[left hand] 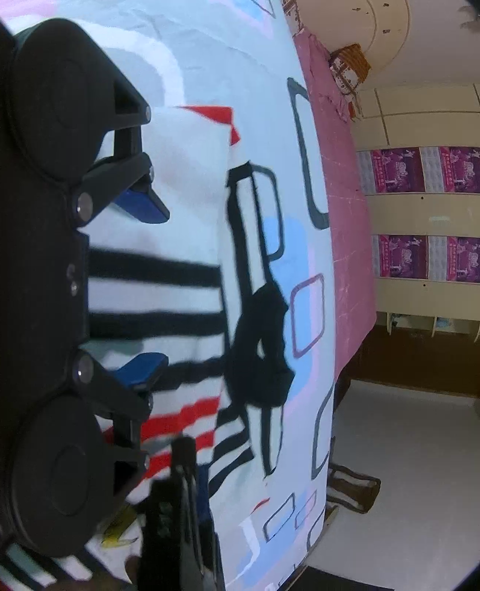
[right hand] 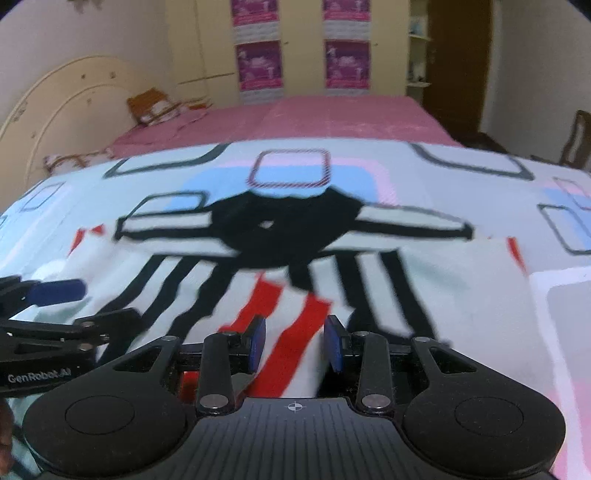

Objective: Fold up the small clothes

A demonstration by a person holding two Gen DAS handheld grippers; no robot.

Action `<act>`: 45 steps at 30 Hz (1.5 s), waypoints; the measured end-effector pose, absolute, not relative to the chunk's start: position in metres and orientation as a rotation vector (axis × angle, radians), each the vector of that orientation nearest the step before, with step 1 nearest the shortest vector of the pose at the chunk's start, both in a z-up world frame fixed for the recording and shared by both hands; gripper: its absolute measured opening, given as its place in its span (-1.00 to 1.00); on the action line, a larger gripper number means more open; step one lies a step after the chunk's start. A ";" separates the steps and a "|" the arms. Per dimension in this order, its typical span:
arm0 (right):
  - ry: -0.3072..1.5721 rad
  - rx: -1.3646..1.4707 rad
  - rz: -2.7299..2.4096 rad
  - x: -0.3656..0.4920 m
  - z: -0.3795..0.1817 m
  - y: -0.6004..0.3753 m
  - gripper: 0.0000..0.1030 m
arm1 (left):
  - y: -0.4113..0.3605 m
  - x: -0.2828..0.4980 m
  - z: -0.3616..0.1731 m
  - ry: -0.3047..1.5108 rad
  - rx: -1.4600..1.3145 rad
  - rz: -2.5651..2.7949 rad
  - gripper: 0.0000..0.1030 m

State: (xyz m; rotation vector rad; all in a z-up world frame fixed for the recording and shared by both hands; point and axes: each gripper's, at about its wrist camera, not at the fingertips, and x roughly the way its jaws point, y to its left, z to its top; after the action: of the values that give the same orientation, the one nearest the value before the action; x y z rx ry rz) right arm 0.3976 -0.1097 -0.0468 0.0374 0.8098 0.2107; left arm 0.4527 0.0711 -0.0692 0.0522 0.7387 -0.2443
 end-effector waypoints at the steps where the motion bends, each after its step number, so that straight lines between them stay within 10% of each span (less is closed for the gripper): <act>1: 0.817 0.028 0.211 0.394 -0.049 -0.109 -0.32 | 0.070 0.448 -0.071 0.744 0.052 -0.248 0.48; 22: 0.838 0.202 0.072 0.364 -0.062 -0.192 -0.32 | 0.109 0.402 -0.087 0.739 0.033 -0.240 0.47; 25: 0.848 0.266 0.133 0.367 -0.060 -0.200 -0.77 | 0.113 0.404 -0.085 0.742 0.003 -0.246 0.47; 39: 0.852 0.216 0.155 0.360 -0.062 -0.199 -0.75 | 0.095 0.403 -0.087 0.776 0.098 -0.173 0.48; 41: 0.844 0.235 0.158 0.353 -0.052 -0.206 -0.68 | 0.092 0.399 -0.080 0.791 0.109 -0.144 0.57; 43: 0.803 0.256 0.170 0.339 -0.040 -0.216 -0.08 | 0.089 0.385 -0.067 0.761 0.128 -0.086 0.99; 45: 0.768 0.253 0.190 0.321 -0.029 -0.225 0.35 | 0.086 0.368 -0.057 0.723 0.148 -0.039 1.00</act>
State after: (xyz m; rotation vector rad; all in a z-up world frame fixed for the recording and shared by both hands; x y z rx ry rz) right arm 0.3206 -0.2249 -0.0294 0.2532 0.7679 0.1895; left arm 0.3683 0.0856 -0.0575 0.1483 0.7229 -0.0389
